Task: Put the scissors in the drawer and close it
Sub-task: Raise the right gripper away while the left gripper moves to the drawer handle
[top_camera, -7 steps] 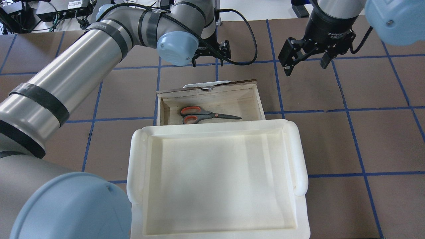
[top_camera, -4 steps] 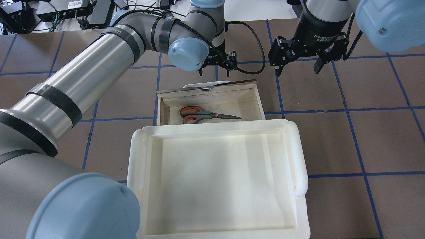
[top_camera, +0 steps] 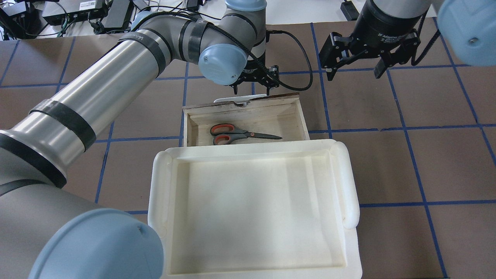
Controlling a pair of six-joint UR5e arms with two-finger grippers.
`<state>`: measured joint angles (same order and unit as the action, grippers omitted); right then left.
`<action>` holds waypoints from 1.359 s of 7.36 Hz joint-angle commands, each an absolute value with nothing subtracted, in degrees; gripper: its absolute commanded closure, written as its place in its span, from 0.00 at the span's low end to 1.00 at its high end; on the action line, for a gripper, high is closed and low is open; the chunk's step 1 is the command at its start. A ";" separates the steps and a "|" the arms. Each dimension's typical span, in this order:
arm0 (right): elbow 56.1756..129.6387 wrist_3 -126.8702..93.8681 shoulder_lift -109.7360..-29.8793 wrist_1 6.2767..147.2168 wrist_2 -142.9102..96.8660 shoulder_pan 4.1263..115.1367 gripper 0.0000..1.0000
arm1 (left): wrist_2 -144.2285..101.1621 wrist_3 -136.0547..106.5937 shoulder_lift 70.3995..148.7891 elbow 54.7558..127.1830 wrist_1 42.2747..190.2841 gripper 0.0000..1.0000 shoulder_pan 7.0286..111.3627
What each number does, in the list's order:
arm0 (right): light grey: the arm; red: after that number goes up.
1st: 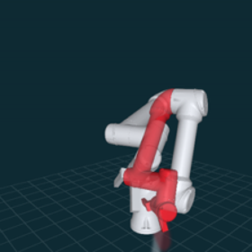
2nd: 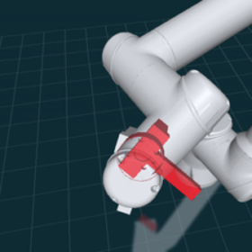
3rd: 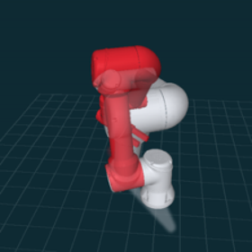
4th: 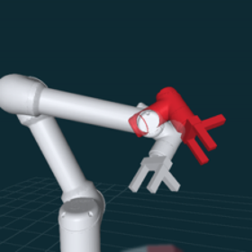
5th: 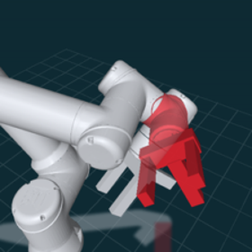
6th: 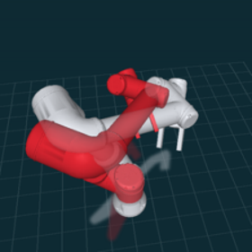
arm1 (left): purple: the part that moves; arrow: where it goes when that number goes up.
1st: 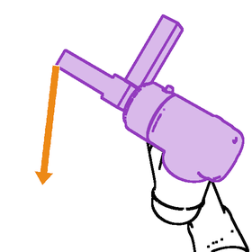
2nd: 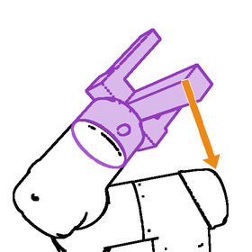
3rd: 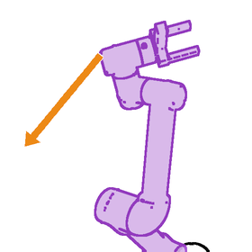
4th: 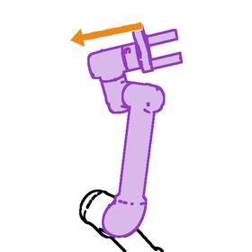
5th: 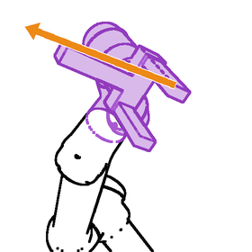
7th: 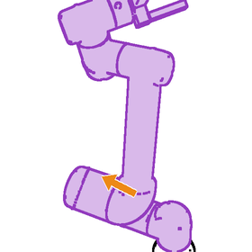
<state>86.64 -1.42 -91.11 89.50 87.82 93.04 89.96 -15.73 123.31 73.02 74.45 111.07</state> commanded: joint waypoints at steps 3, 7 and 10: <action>89.82 -1.32 -91.58 96.76 88.07 92.72 0.00 | 89.56 -15.73 122.61 73.04 77.25 0.00 111.27; 89.38 -1.41 -92.02 93.78 95.44 92.64 0.00 | 88.77 -15.38 121.56 73.13 79.97 0.00 111.27; 88.42 -6.63 -91.58 93.78 91.85 92.90 0.00 | 88.60 -15.29 120.85 73.13 82.26 0.00 111.27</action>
